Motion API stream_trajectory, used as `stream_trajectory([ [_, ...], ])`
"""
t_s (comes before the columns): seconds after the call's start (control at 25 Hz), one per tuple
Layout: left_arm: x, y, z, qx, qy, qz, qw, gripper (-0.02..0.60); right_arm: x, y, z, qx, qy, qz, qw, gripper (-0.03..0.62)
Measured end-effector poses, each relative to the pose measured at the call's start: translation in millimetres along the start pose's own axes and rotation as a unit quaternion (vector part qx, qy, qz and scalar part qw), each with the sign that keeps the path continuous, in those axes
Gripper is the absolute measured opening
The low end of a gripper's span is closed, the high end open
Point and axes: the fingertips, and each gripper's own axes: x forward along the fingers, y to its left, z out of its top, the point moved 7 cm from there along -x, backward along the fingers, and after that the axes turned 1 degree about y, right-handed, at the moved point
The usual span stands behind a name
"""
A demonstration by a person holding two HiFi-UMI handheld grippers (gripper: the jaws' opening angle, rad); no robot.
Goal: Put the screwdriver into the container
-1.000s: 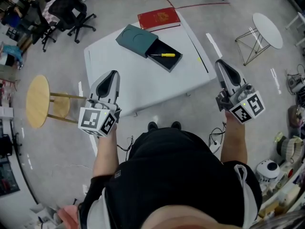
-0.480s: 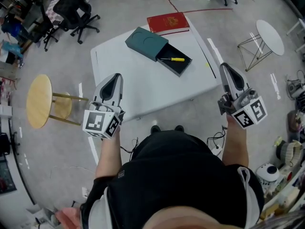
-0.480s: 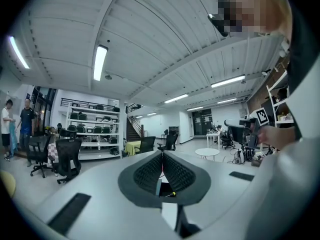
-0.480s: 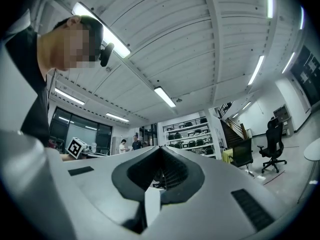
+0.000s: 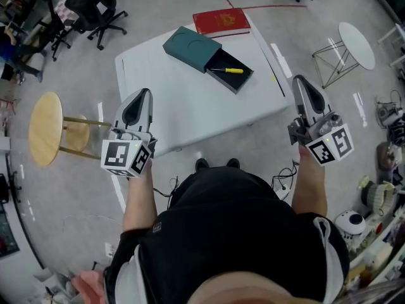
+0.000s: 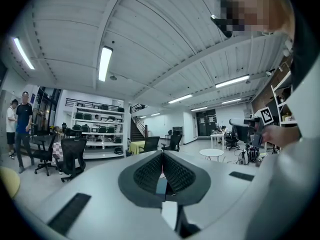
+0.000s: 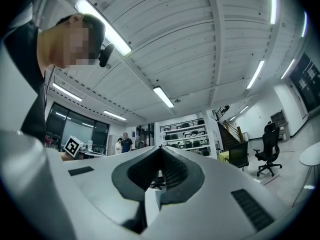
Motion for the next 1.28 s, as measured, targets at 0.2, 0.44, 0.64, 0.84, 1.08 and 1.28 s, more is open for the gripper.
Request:
stream_trajectory([
  [0.2, -1.1, 3.9, -2.4, -0.002, -0.001, 0.005, 1.0, 0.017, 0.5, 1.0, -4.3, -0.001, 0.004, -0.002, 1.0, 0.029],
  [0.44, 0.0, 6.2, -4.0, -0.004, -0.002, 0.005, 1.0, 0.017, 2.4, 0.2, -6.8, -0.003, 0.007, -0.004, 1.0, 0.029],
  [0.64, 0.6, 5.8, -4.7, -0.004, 0.0, 0.004, 1.0, 0.017, 2.0, -1.2, -8.6, 0.001, 0.008, -0.006, 1.0, 0.029],
  [0.84, 0.1, 5.0, -5.8, -0.006, 0.001, 0.004, 1.0, 0.017, 0.6, -1.1, -10.7, 0.005, 0.01, -0.008, 1.0, 0.029],
  [1.08, 1.3, 5.5, -7.7, -0.007, 0.003, 0.003, 1.0, 0.017, 1.9, -1.6, -14.3, 0.008, 0.012, -0.008, 1.0, 0.029],
  [1.28, 2.6, 7.4, -8.4, -0.007, 0.003, 0.002, 1.0, 0.017, 5.2, -1.9, -17.6, 0.011, 0.014, -0.006, 1.0, 0.029],
])
